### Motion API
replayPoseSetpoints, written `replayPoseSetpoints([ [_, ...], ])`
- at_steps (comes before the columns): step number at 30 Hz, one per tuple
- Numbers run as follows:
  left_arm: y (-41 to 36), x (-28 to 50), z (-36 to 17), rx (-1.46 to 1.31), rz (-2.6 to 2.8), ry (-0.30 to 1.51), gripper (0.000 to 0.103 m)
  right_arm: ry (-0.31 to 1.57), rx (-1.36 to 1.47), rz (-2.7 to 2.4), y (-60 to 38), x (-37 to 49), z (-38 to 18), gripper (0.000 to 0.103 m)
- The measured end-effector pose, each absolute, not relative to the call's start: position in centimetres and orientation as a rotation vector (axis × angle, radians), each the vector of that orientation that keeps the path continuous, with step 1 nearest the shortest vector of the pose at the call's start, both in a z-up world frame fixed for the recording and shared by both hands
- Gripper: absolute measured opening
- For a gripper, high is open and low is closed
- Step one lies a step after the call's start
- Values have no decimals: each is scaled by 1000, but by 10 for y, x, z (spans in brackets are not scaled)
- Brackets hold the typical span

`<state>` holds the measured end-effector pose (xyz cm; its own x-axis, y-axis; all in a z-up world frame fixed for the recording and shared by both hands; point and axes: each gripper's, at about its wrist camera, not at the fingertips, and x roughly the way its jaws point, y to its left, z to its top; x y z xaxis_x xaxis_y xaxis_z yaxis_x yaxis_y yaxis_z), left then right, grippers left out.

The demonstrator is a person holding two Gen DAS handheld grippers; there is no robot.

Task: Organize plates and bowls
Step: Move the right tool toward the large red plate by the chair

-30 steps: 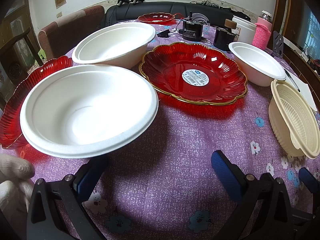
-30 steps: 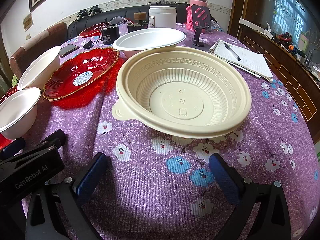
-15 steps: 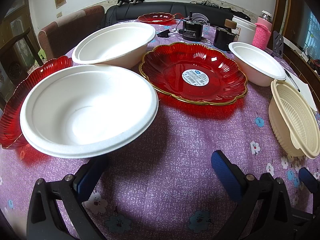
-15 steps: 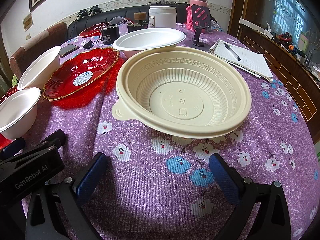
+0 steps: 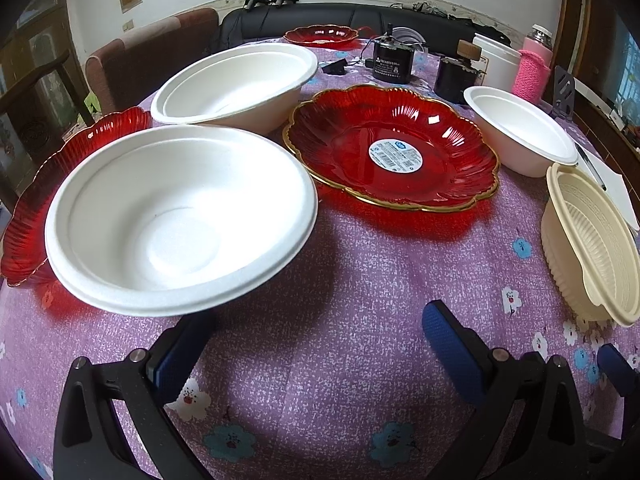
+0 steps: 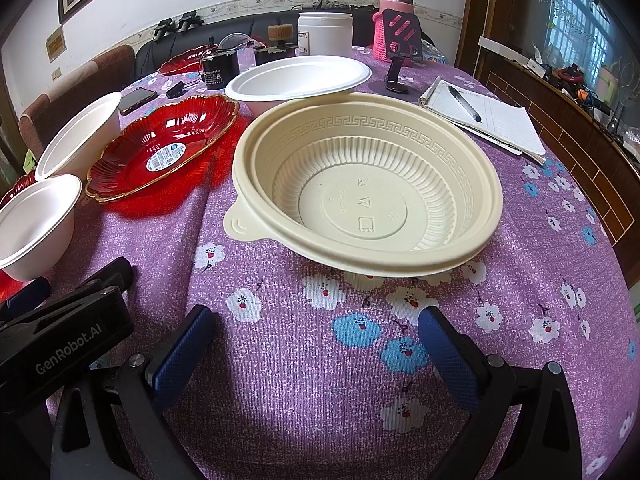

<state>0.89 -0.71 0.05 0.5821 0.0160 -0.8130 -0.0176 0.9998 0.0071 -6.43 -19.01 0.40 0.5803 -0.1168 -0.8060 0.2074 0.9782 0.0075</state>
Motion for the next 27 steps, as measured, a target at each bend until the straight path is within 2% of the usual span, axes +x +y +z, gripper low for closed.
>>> replayPoseSetpoints([
  [10,11,-19,2,35,-65,1100,103,983,73,-100,-183,-80,5,102],
  [17,14,-38,-1,75,-105,1005,103,1043,74,-71,-179,-108,7,103],
  [22,18,-50,2,66,-153,1032,103,1057,36,-13,-178,-130,8,103],
  [27,35,-64,12,-55,-214,1025,103,1052,30,1,-179,-146,7,103],
])
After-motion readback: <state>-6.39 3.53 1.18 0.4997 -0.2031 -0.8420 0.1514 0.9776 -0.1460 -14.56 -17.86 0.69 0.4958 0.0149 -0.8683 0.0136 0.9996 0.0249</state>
